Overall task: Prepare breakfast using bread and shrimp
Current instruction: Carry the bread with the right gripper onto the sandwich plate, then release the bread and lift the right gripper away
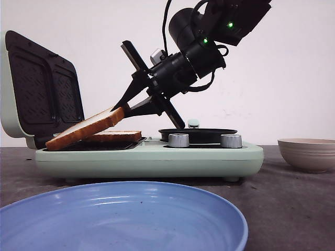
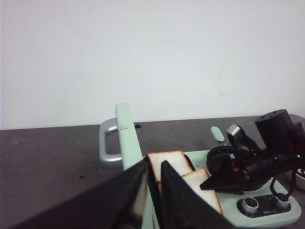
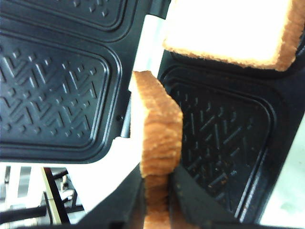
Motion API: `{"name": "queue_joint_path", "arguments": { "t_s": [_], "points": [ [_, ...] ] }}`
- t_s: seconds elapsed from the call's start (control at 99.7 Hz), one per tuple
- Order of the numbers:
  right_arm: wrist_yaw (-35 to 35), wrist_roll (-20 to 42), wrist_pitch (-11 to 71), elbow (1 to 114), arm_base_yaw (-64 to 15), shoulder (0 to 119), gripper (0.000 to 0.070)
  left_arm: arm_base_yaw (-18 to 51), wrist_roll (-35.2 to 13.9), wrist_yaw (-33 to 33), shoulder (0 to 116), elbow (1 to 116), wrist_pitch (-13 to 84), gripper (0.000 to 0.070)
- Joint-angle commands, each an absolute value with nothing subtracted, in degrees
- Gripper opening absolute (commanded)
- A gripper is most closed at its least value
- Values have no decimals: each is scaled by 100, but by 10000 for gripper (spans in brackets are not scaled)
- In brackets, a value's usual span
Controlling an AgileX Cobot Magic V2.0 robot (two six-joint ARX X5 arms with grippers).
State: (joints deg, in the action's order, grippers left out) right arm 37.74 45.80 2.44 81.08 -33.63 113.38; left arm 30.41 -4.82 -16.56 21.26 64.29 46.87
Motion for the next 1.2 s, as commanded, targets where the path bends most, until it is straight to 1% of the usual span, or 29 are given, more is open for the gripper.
{"name": "queue_joint_path", "arguments": {
  "t_s": [0.0, 0.401, 0.471, 0.501, 0.531, 0.652, 0.702, 0.732, 0.933, 1.083, 1.193],
  "points": [
    [3747, 4737, 150, 8259, -3398, 11550, 1, 3074, -399, -1645, 2128, 6493, 4624, 0],
    [3745, 4866, 163, 8259, -3382, 11620, 1, 3074, -395, -1645, 2128, 6490, 4622, 0],
    [3741, 4866, 163, 8259, -3369, 11620, 10, 3074, -395, -1645, 2128, 6493, 4624, 0],
    [3743, 4866, 163, 8259, -3361, 11620, 25, 3074, -395, -1645, 2128, 6490, 4624, 0],
    [3745, 4871, 167, 8259, -3358, 11620, 59, 3074, -395, -1645, 2128, 6490, 4624, 0],
    [3752, 4928, 176, 8259, -3350, 11620, 300, 3072, -397, -1645, 2128, 6490, 4622, 0],
    [3776, 4952, 178, 8259, -3350, 11620, 339, 3074, -397, -1645, 2128, 6490, 4622, 0],
    [3798, 4956, 178, 8259, -3350, 11620, 348, 3072, -397, -1645, 2128, 6493, 4619, 0],
    [3972, 5041, 259, 8342, -3321, 11603, 350, 3074, -397, -1645, 2128, 6490, 4617, 0],
    [3957, 4978, 720, 8718, -3251, 11603, 360, 3074, -399, -1643, 2128, 6490, 4617, 0],
    [3889, 4724, 1243, 9131, -3190, 11603, 361, 3074, -399, -1645, 2128, 6490, 4617, 0]
  ]
}}
